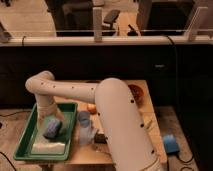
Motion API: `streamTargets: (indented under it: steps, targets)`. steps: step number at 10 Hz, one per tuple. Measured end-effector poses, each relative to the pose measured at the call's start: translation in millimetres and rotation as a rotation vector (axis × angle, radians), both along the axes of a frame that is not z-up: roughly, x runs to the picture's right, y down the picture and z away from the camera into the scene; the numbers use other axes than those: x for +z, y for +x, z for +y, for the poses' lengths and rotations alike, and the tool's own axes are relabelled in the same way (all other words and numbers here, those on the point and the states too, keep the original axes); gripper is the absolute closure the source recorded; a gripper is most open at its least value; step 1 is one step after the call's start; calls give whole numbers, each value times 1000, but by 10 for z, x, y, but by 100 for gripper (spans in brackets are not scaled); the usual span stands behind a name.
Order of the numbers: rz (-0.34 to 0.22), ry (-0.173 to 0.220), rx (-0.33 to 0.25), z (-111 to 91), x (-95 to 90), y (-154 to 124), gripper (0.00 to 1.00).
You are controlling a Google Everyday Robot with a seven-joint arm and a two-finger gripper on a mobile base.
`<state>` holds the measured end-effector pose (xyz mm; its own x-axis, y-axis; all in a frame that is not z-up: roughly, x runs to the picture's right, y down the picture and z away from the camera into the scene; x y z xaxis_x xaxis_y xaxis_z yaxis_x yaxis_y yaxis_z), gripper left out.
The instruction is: Place sponge in tray
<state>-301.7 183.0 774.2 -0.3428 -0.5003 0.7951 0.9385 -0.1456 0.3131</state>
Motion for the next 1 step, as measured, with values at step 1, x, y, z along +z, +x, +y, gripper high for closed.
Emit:
streamTargets:
  steps: [1]
  targets:
    - [0,0,0,0,0,0,20]
